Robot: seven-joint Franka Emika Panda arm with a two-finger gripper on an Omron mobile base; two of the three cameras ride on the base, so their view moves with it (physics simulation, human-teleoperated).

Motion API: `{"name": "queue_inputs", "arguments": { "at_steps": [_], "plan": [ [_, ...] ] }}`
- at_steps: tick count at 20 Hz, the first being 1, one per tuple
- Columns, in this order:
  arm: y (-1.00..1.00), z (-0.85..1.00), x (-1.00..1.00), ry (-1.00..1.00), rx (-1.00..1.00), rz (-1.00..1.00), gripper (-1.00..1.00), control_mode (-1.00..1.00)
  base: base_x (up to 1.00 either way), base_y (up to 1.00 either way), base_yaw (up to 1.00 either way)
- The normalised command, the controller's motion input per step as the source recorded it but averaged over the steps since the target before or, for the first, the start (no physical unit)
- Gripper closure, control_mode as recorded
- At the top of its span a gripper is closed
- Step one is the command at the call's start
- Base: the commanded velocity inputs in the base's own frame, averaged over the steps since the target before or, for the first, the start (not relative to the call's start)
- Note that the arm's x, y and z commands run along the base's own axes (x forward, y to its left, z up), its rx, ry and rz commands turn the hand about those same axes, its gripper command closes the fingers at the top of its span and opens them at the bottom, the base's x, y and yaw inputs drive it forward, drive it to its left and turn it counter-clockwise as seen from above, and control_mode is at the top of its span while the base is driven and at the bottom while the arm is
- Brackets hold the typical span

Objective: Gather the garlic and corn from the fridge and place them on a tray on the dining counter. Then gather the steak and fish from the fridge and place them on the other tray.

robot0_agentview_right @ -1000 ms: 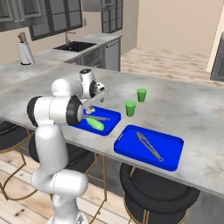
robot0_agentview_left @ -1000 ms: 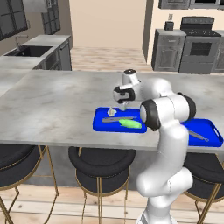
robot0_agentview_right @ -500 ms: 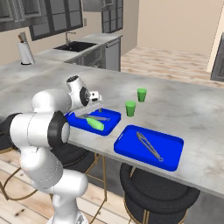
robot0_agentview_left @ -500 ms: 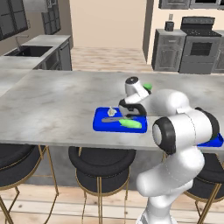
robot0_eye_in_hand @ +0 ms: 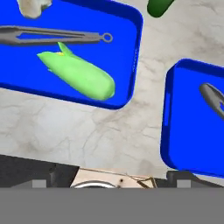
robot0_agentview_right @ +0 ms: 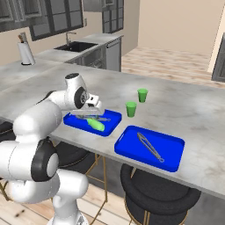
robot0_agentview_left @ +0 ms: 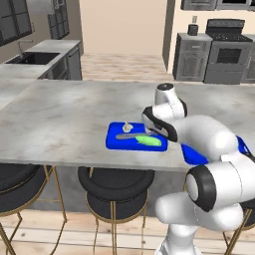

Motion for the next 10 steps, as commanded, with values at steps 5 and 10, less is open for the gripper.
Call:
{"name": "queue_inputs", "arguments": {
  "at_steps": [5,10],
  "plan": [
    [0.0,0.16,-0.79,-0.08,0.18,-0.24,-1.0,-1.0,0.0,0.0,0.0],
    [0.0,0.17,-0.57,-0.03,0.15,-0.15,-1.0,-1.0,0.0,0.0,0.0]
  ]
}}
